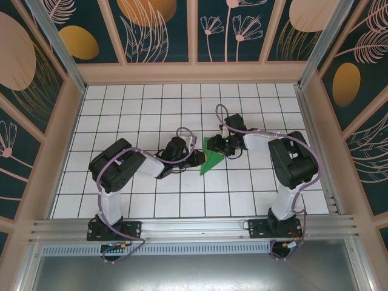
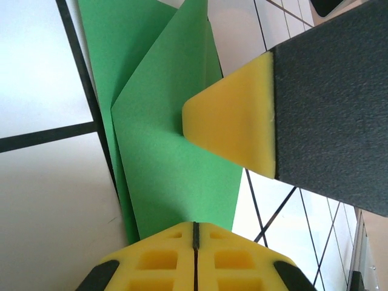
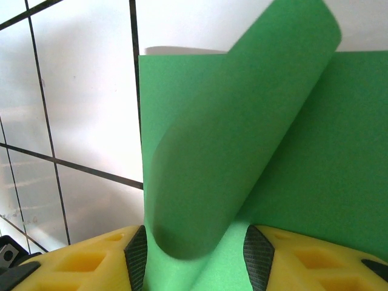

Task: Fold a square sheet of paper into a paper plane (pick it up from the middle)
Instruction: Fourth fold the wing at the center of the table.

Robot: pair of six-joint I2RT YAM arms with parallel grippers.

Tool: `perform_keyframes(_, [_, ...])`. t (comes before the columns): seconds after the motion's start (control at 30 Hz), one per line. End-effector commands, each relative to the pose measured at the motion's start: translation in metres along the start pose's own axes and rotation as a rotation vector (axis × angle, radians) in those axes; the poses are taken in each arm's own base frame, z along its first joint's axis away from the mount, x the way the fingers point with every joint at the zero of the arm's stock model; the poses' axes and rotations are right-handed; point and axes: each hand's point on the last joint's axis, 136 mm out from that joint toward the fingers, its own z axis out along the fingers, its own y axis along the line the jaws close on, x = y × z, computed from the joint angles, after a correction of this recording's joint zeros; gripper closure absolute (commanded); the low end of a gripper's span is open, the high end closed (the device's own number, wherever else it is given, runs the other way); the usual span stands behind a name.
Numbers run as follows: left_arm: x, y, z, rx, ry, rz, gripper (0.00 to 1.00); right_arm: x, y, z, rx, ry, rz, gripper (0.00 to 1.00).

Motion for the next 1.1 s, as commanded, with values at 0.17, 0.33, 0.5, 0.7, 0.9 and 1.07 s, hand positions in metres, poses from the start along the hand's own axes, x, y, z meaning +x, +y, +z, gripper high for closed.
perform_keyframes(0.17, [0.001,0.004,0.003,-0.015,0.003,0.011,0.91,0.031,-0.062,0.016,0.219,0.068,0.045,0.52])
perform_keyframes(0.33, [0.003,0.005,0.004,-0.015,0.007,0.006,0.91,0.034,-0.069,0.020,0.251,0.082,0.054,0.54])
perform_keyframes(0.5, [0.004,0.005,0.004,-0.015,0.011,0.005,0.91,0.038,-0.077,0.023,0.291,0.098,0.057,0.55])
perform_keyframes(0.7, [0.004,0.006,0.004,-0.019,0.012,0.004,0.91,0.044,-0.086,0.027,0.347,0.121,0.050,0.56])
perform_keyframes(0.9, [0.001,0.002,0.006,-0.011,0.012,0.017,0.90,0.049,-0.096,0.030,0.425,0.137,0.029,0.56])
perform_keyframes(1.07, [-0.003,-0.008,0.003,0.024,0.004,0.030,0.89,0.052,-0.097,0.033,0.433,0.146,0.018,0.58])
